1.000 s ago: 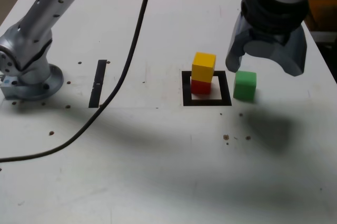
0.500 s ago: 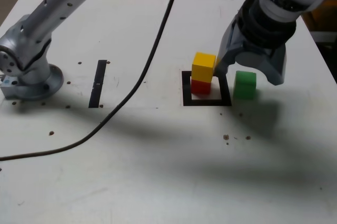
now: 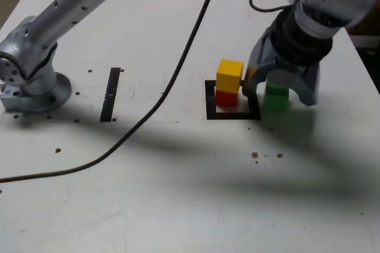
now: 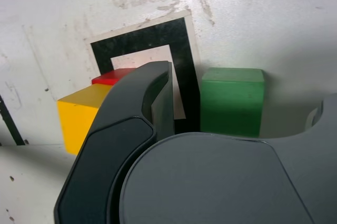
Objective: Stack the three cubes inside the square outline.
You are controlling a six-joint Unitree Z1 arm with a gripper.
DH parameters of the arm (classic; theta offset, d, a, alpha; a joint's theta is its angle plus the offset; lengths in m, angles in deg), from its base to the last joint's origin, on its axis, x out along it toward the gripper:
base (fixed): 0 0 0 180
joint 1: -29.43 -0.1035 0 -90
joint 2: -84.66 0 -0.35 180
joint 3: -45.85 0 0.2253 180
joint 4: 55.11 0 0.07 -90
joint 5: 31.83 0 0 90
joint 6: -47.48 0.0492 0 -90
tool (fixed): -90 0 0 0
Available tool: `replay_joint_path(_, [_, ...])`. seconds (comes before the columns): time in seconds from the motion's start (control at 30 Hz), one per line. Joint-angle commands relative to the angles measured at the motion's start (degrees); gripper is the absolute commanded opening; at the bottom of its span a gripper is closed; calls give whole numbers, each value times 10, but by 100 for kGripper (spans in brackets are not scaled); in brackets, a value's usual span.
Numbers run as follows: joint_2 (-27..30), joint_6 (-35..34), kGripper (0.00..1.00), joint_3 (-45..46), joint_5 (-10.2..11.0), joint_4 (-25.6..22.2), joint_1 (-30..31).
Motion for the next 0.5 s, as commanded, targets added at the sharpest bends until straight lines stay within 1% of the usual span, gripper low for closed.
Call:
replay_joint_path(0.0, [-6, 6, 99, -5, 0, 1, -1])
replay_joint_path(0.13, [-11, 14, 97, -7, -6, 4, -2])
replay_joint_path(0.33, [-19, 18, 87, -17, -9, 0, -3])
replay_joint_path(0.47, [-23, 20, 83, -22, -9, -2, -5])
